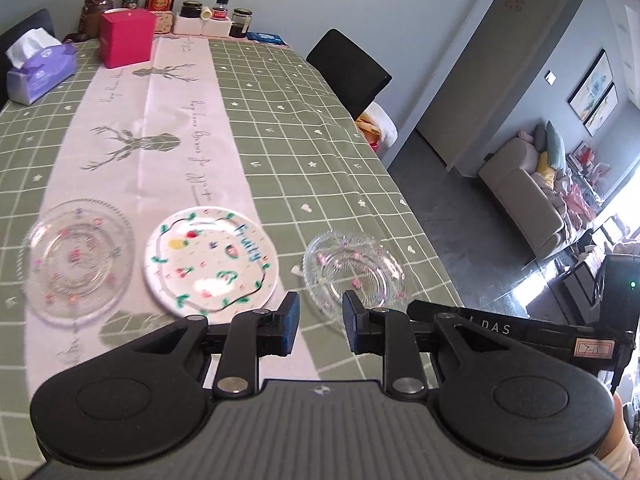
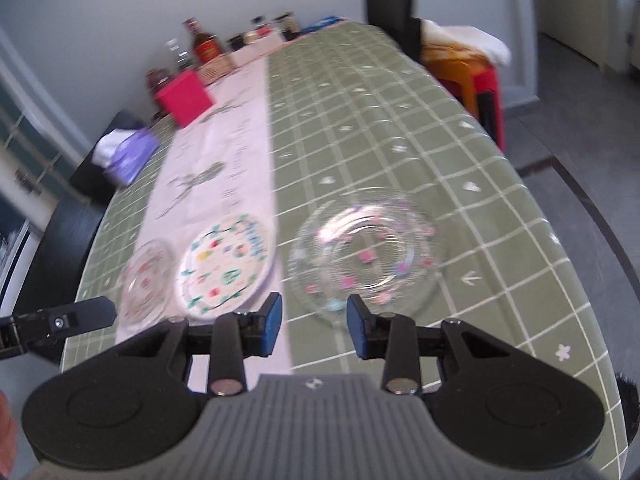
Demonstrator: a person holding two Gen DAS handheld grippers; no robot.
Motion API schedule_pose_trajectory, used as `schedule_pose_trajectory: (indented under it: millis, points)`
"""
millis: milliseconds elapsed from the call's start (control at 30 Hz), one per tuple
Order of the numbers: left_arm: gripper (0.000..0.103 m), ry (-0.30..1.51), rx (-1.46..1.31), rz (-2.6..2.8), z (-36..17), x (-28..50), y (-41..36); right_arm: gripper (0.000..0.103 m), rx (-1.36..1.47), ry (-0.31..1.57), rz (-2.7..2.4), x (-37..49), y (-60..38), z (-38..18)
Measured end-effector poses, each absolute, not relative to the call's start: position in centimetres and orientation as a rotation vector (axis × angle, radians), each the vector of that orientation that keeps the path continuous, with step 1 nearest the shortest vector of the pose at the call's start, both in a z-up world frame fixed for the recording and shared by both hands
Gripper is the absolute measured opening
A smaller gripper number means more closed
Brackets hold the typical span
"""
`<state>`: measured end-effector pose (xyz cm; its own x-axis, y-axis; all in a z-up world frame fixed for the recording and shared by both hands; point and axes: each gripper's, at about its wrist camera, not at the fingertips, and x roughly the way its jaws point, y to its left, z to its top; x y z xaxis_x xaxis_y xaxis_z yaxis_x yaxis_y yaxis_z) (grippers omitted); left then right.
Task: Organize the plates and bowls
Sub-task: 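Grasp the clear glass plate rim with the left gripper while the right gripper grasps it too, then lift the clear glass plate with both grippers and carry it across the table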
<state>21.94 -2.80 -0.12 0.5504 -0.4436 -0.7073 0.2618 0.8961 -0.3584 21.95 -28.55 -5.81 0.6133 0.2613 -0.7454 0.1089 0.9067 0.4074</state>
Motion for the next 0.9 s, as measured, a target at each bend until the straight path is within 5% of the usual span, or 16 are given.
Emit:
schedule_pose_trajectory:
  millis: [900]
  points:
    - [0.031,1.043,-0.074,-0.370,-11.2,33.8,-10.1,0.033,0.618,1.004,-0.049,27.6,-35.4,-12.3]
